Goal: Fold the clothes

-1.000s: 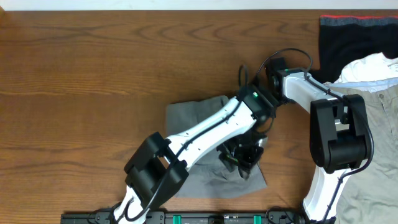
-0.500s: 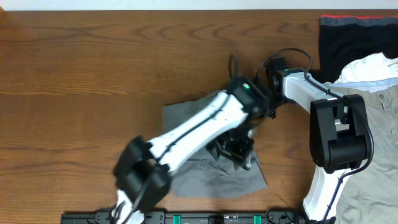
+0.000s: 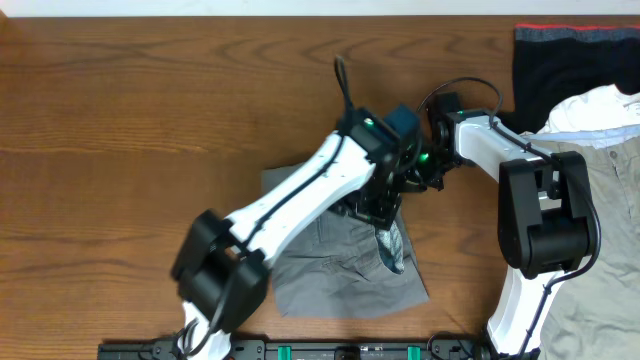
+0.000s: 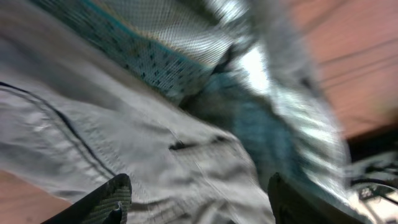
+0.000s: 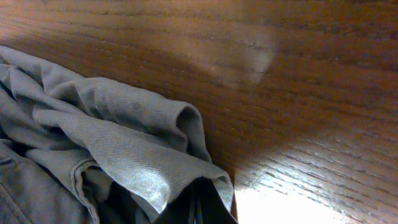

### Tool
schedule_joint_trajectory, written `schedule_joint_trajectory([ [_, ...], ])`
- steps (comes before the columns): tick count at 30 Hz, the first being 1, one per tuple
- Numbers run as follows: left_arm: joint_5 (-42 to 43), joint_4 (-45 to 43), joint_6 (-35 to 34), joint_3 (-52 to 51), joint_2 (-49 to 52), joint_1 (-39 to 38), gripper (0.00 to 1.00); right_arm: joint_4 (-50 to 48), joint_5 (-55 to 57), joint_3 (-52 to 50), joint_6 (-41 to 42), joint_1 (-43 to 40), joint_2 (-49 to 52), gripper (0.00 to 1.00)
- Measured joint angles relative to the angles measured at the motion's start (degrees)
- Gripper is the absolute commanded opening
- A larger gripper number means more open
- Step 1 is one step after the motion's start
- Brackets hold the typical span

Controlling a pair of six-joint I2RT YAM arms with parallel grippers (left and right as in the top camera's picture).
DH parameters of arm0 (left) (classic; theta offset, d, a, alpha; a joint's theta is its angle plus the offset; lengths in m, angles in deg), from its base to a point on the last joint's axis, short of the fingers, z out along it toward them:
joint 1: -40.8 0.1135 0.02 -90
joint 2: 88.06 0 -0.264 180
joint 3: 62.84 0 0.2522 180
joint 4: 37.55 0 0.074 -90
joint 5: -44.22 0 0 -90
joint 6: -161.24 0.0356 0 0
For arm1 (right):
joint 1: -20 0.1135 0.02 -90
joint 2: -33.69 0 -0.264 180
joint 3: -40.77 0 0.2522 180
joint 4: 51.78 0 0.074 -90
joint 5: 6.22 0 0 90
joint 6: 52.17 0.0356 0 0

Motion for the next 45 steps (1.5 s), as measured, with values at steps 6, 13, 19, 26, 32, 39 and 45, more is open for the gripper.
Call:
schedule_joint_trajectory([
  [6, 2.1, 1.9, -0.3, -2.4, 2.6, -1.4, 0.1, 0.0, 0.0, 0.0, 0.1, 0.0, 0.0, 0.01],
  [13, 5.6, 4.2, 1.6, -2.4, 2.5, -7.5, 0.06, 0.0, 0.0, 0.0, 0.1, 0.0, 0.0, 0.01],
  [19, 4.5, 5.8, 2.6, -2.4, 2.5, -11.4, 0.17, 0.0, 0.0, 0.0, 0.1, 0.0, 0.0, 0.01],
  [26, 2.7, 6.7, 0.9, -2.4, 1.3, -7.8, 0.57, 0.0, -1.0, 0.1, 0.8, -0.1, 0.0, 0.2],
  [32, 1.4, 6.7, 0.0, -2.4, -5.4, -1.4, 0.68, 1.2, -1.9, 0.4, 0.9, -0.7, 0.0, 0.23],
  [39, -1.3, 0.8, 1.6, -2.1, -13.2, 10.3, 0.99, 1.4, 5.1, -0.9, 0.2, -2.9, -5.4, 0.36],
  [45, -1.5, -10.0, 6.6, -2.0, -12.1, 11.9, 0.98, 0.8, 7.6, -1.1, -0.1, -3.2, -15.1, 0.38],
])
